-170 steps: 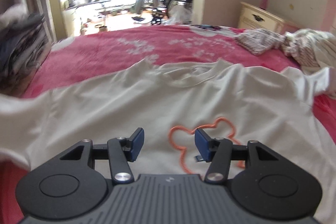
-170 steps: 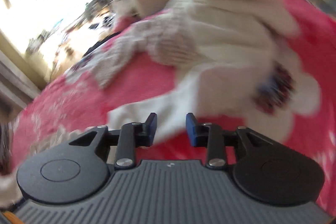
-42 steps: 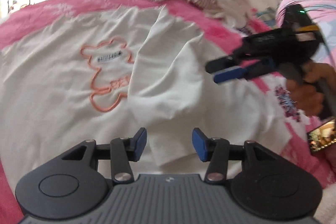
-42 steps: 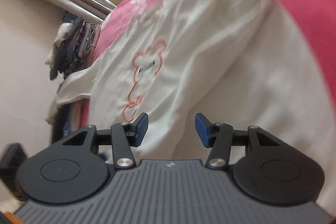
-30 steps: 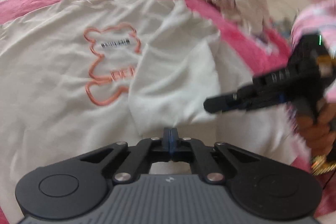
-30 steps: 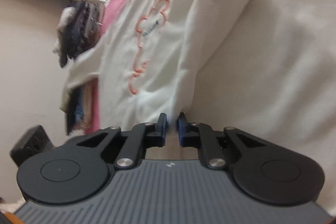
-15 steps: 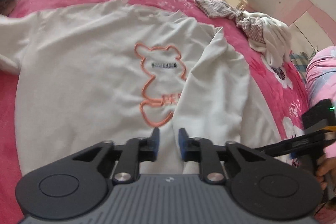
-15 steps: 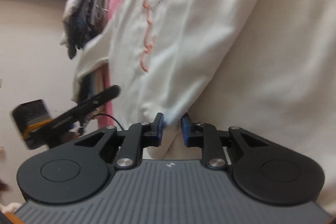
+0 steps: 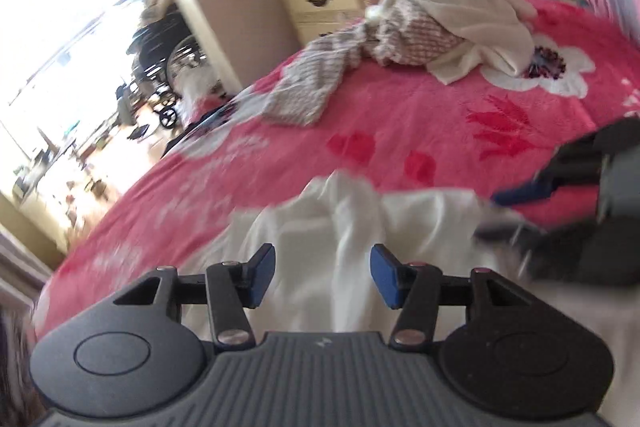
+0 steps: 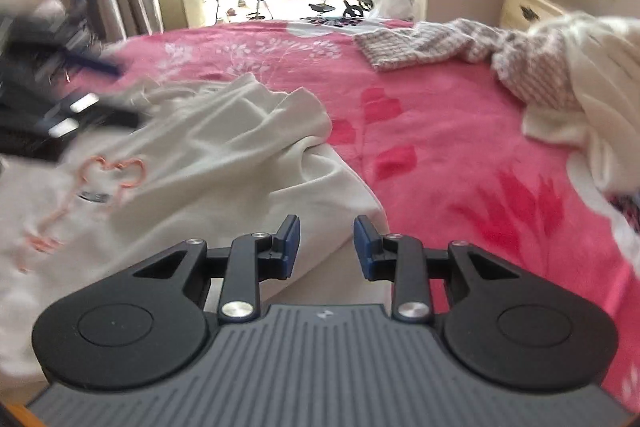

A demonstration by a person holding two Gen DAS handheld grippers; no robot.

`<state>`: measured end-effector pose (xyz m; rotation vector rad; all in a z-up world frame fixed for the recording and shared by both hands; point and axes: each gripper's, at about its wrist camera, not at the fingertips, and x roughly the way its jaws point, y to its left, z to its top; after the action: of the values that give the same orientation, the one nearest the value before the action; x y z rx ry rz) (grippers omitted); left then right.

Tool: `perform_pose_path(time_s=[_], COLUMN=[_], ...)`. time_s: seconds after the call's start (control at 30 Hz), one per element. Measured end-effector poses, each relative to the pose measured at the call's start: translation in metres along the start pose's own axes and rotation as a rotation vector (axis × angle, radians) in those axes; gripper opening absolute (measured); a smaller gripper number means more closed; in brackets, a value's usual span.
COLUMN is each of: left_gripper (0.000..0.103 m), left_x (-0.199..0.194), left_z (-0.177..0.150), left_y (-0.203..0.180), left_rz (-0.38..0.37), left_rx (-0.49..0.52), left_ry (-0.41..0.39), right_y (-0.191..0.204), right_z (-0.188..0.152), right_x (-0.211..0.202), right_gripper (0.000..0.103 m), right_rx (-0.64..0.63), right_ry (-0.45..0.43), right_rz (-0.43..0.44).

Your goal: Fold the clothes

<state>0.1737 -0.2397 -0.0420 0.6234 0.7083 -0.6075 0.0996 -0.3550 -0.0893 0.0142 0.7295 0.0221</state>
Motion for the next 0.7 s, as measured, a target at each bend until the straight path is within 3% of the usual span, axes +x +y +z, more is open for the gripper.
perform_pose_path(time_s=[0.2, 0.3, 0.33, 0.37, 0.57, 0.7], left_gripper=[0.050, 0.032, 0.016, 0.013, 0.003, 0.001], left_x=[0.073, 0.102, 0.105, 0.108, 0.094, 0.090], left_z=[0.054, 0.054, 0.053, 0.053, 0.030, 0.013], left_y=[-0.047, -0.050, -0.041, -0.032, 0.073, 0.126], left_rz=[0.043, 0.071, 0.061, 0.052, -0.080, -0.035], left_rx=[0.117, 0.148, 0.106, 0.064, -0.438, -0.679], left_ry=[0.056, 0.132, 0.145, 0.158, 0.128, 0.102], right_y=[0.014, 0.012, 0.009, 0.007, -0.004, -0.006], right_z=[-0.015, -0.018, -0.019, -0.020, -0.030, -0.033], right_x=[0.036, 0.038, 0.039, 0.039, 0.036, 0.037], right_gripper=[0.028, 0.028, 0.028, 0.028, 0.028, 0.028], right_rx=[-0.027, -0.006, 0.010, 0.027, 0.092, 0.110], right_ry=[0.012, 0.001, -0.001, -0.003, -0.020, -0.030], right_rz=[-0.016, -0.010, -0.002, 0.005, 0.042, 0.051])
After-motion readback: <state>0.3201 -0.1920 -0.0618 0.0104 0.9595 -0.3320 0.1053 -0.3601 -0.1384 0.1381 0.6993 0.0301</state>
